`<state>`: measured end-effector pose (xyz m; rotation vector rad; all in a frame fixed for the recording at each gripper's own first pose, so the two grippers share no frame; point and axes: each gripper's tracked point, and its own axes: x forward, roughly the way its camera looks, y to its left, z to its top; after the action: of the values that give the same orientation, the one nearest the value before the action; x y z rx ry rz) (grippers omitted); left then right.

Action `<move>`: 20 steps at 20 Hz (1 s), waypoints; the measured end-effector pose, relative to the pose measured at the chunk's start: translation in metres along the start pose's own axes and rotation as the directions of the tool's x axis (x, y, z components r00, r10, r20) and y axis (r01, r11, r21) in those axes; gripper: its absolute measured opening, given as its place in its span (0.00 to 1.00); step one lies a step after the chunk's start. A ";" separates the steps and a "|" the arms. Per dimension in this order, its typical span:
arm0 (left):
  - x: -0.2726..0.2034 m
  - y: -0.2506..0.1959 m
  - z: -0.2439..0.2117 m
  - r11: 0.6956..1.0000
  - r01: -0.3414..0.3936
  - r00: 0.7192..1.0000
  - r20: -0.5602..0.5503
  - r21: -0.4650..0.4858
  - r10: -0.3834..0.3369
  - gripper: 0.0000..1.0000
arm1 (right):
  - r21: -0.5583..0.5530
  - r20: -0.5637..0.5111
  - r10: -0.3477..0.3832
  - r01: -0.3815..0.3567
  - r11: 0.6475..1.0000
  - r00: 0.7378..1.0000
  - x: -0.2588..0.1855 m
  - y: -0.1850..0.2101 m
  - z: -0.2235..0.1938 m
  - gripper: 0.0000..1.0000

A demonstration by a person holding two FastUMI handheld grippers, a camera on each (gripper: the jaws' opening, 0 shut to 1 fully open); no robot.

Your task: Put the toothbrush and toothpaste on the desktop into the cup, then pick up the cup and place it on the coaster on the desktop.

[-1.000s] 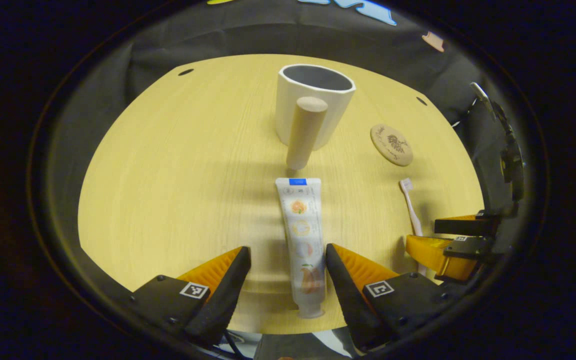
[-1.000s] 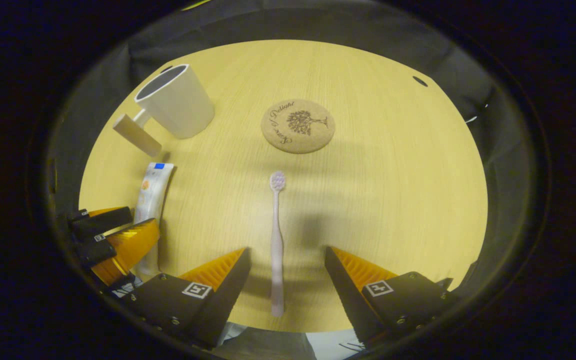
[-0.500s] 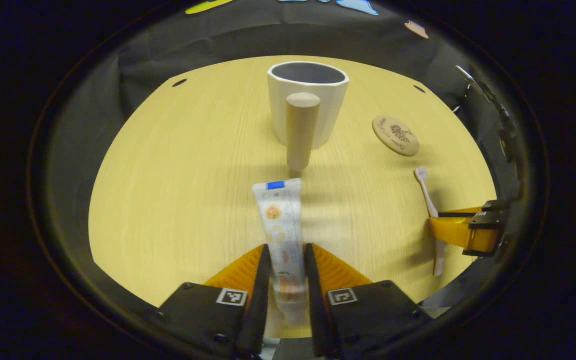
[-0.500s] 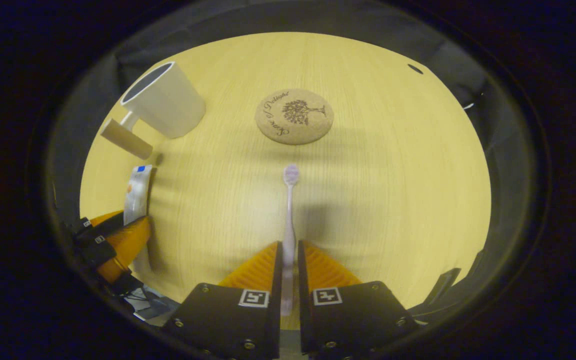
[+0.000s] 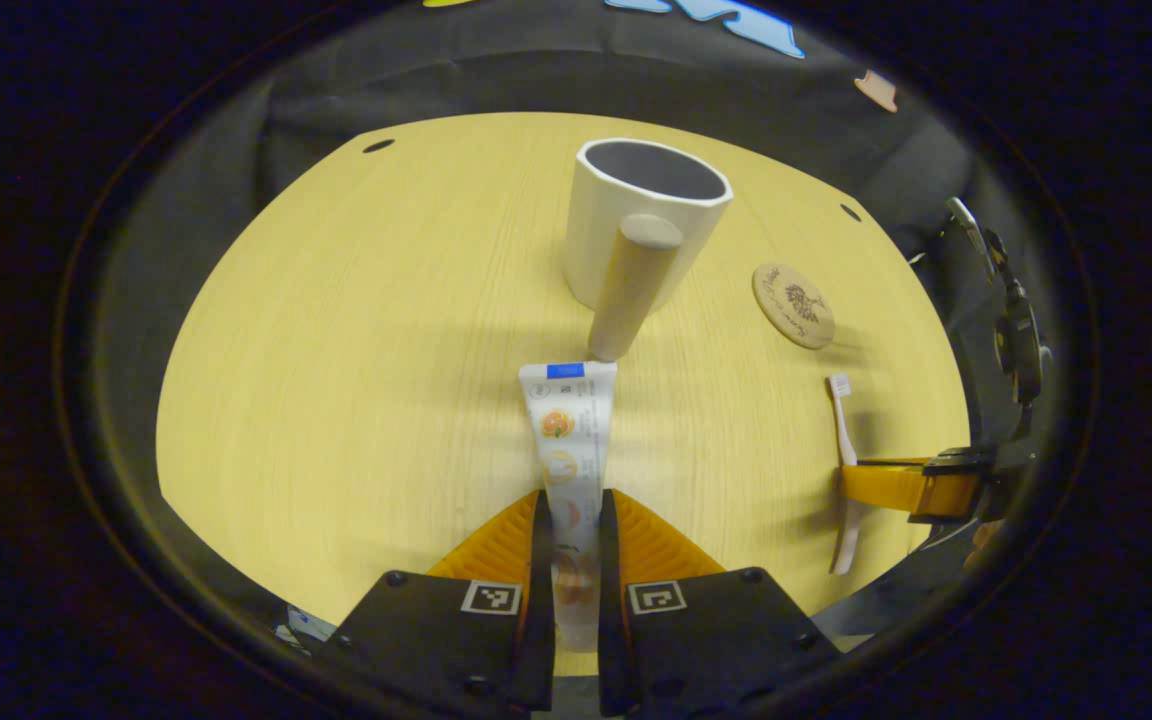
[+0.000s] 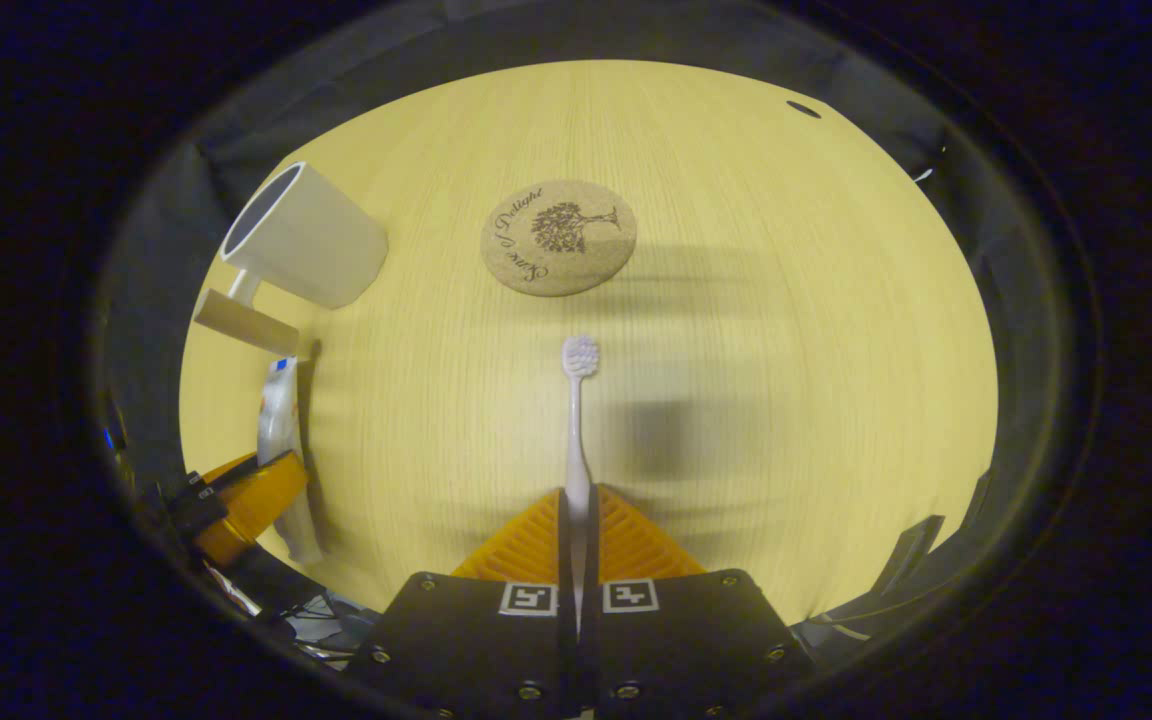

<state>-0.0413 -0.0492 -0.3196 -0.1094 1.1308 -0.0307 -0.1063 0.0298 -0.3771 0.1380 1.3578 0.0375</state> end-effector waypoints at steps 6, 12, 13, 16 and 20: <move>-0.033 0.020 0.011 0.999 0.005 0.998 0.056 -0.045 -0.002 0.24 | 0.018 0.012 0.019 -0.019 1.000 1.000 -0.003 -0.001 0.005 0.03; -0.072 0.027 0.039 0.997 0.019 0.990 0.140 -0.074 -0.008 0.25 | 0.029 0.024 0.037 -0.038 0.999 0.999 -0.008 0.001 0.007 0.02; -0.077 0.027 0.047 0.997 0.021 0.988 0.157 -0.075 -0.009 0.24 | 0.031 0.025 0.041 -0.042 0.999 0.999 -0.008 0.002 0.007 0.02; -0.090 0.025 0.074 0.997 0.035 0.979 0.204 -0.067 -0.020 0.24 | 0.036 0.029 0.051 -0.052 0.998 0.998 -0.009 0.005 0.008 0.02; -0.101 0.019 0.117 0.998 0.049 0.963 0.266 -0.038 -0.037 0.25 | 0.045 0.038 0.060 -0.062 0.997 0.997 -0.012 0.007 0.010 0.02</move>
<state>0.0207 -0.0143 -0.1809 -0.1724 0.8614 -0.0285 -0.0985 0.0344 -0.3626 0.2181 1.3183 0.0548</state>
